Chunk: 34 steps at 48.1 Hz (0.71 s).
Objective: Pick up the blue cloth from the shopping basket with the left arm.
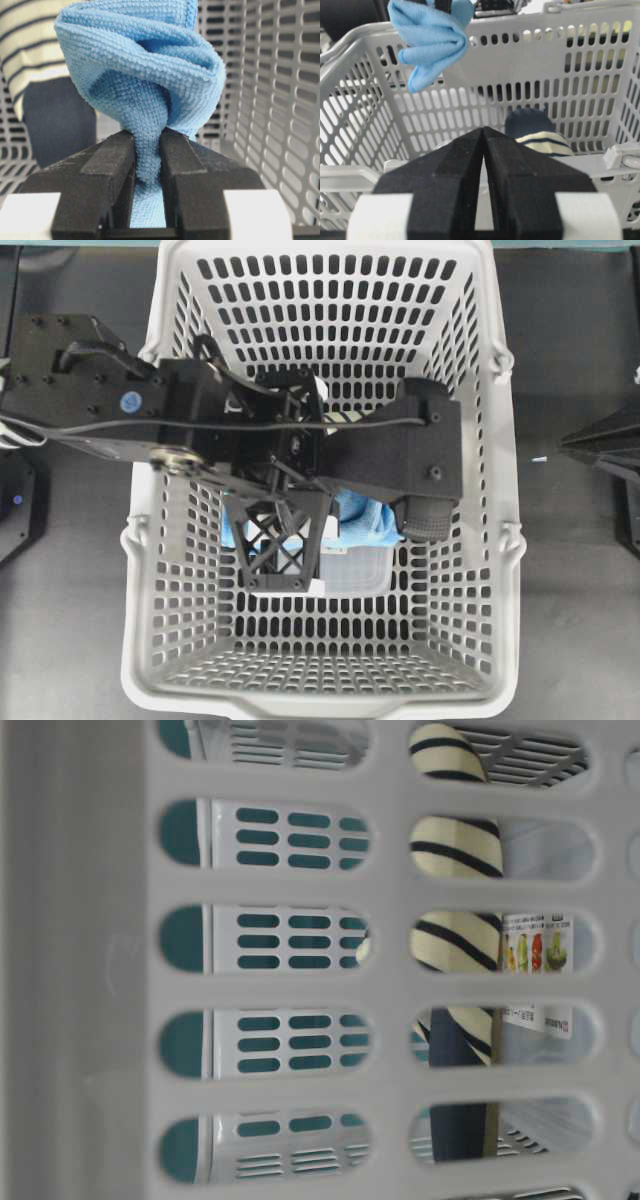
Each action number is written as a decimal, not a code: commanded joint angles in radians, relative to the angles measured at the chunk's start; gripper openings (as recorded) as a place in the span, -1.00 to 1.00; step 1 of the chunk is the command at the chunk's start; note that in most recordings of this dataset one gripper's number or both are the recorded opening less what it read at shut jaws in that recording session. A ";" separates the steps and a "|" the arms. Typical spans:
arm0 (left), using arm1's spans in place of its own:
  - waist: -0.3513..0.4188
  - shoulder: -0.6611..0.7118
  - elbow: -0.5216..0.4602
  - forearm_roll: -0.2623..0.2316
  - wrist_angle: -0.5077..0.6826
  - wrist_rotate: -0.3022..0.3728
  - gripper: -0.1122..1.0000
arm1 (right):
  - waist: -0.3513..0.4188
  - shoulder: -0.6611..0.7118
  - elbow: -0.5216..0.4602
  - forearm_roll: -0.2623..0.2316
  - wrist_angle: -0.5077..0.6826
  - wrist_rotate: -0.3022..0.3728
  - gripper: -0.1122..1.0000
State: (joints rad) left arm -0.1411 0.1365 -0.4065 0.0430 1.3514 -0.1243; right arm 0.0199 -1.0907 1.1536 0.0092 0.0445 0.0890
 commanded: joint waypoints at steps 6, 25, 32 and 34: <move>0.000 -0.060 0.014 0.002 -0.021 -0.002 -0.59 | -0.002 0.003 -0.009 0.003 -0.014 0.002 -0.82; 0.008 -0.195 0.190 0.003 -0.155 -0.015 -0.59 | -0.002 -0.003 -0.012 0.003 -0.015 0.002 -0.82; 0.006 -0.236 0.256 0.003 -0.259 -0.014 -0.59 | -0.002 -0.008 -0.012 0.003 -0.015 0.002 -0.82; 0.006 -0.242 0.268 0.003 -0.284 -0.011 -0.59 | -0.002 -0.008 -0.012 0.003 -0.015 0.002 -0.82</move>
State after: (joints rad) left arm -0.1319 -0.0660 -0.1519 0.0430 1.1259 -0.1396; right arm 0.0184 -1.1029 1.1536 0.0092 0.0399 0.0890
